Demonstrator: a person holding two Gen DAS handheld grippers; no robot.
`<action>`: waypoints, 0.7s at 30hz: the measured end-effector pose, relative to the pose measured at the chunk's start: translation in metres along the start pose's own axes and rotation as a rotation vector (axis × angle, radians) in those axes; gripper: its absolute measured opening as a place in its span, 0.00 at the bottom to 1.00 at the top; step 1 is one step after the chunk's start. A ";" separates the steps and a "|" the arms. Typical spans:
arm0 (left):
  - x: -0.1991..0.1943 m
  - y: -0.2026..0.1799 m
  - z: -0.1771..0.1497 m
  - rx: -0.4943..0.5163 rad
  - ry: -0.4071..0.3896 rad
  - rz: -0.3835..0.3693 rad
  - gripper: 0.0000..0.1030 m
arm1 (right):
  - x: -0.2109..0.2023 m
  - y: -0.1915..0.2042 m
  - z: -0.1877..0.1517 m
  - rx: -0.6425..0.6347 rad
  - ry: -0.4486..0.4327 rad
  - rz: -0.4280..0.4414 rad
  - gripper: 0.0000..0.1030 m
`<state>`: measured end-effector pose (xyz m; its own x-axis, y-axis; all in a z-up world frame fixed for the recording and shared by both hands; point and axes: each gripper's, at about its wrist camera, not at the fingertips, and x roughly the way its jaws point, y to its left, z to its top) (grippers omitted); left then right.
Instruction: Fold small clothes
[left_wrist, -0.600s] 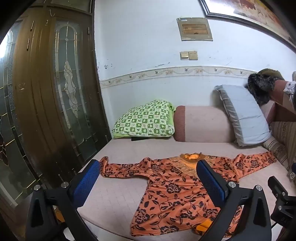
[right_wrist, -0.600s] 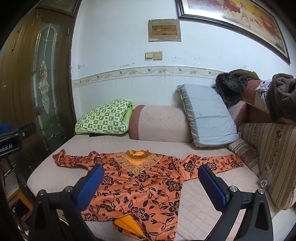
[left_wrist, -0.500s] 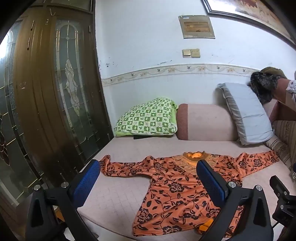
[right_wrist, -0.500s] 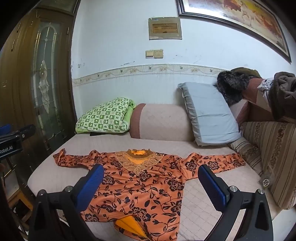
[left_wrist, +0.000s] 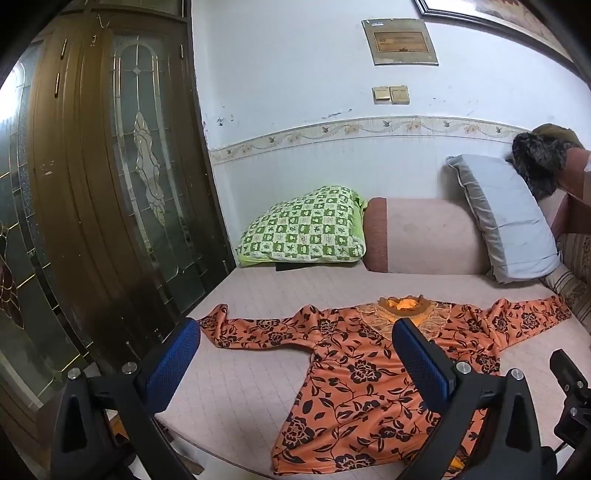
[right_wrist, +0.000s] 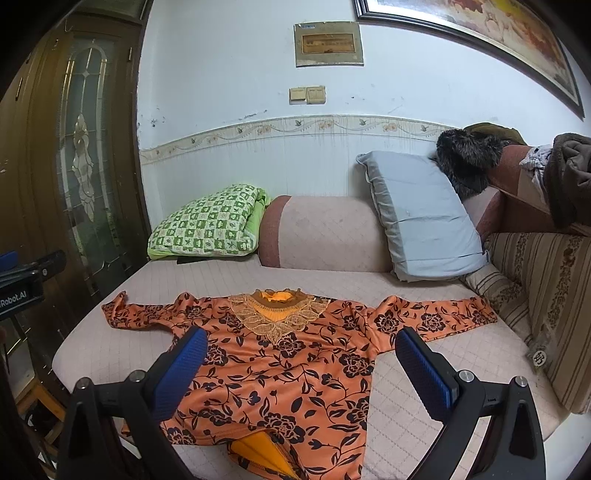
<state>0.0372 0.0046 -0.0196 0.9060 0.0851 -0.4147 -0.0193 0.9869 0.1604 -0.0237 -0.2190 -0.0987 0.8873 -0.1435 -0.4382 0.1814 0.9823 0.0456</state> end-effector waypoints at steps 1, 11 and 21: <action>0.000 0.000 -0.001 -0.002 0.001 -0.001 1.00 | 0.000 0.001 -0.001 -0.002 -0.002 -0.001 1.00; 0.002 0.001 -0.003 0.002 0.003 -0.001 1.00 | -0.001 -0.004 -0.002 0.004 0.005 0.000 1.00; 0.000 -0.008 -0.002 0.021 0.002 -0.009 1.00 | 0.001 -0.011 -0.002 0.017 0.014 -0.006 1.00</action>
<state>0.0367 -0.0029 -0.0226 0.9052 0.0767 -0.4181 -0.0022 0.9844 0.1758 -0.0256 -0.2297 -0.1009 0.8803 -0.1481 -0.4507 0.1945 0.9792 0.0581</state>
